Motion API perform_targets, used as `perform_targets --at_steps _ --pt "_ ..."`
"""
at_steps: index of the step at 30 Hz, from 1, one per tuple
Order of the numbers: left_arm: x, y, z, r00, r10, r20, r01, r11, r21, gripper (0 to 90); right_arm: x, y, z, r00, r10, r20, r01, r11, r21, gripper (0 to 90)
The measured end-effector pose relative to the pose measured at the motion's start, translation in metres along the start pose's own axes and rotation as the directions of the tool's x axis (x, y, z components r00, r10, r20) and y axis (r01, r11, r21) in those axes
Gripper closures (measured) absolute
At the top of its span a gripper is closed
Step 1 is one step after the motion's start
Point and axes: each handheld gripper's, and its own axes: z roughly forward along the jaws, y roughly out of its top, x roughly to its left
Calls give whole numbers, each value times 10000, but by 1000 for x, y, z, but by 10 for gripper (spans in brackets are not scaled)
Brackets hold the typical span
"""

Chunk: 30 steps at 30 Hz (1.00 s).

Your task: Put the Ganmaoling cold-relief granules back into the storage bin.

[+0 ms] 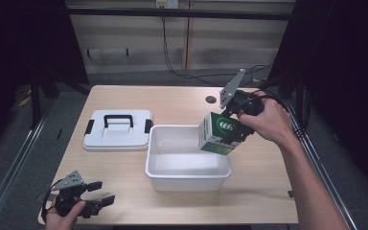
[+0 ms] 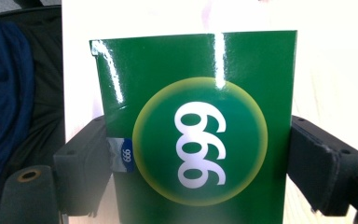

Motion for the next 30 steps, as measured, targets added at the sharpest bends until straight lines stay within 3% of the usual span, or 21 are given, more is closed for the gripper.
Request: perform_targets --at_steps 7,14,16,21,30 --pt "0 0 0 10000 0 20 0 10000 -6 203 -4 9 10 10000 59 5 -59 9992 386 156" --pt "0 0 0 10000 11 44 -11 10000 -6 203 -5 16 24 9998 -181 -55 184 9976 663 156" --pt "0 0 0 10000 24 39 -24 10000 -14 203 -6 18 33 9998 -165 -74 172 9942 1065 156" --pt "1 0 -1 10000 38 46 -38 10000 -18 203 -7 18 40 9997 -76 -222 97 9951 986 155" --pt "0 0 0 10000 22 60 -22 10000 -14 203 -6 15 49 9998 26 -194 3 9891 1471 155"
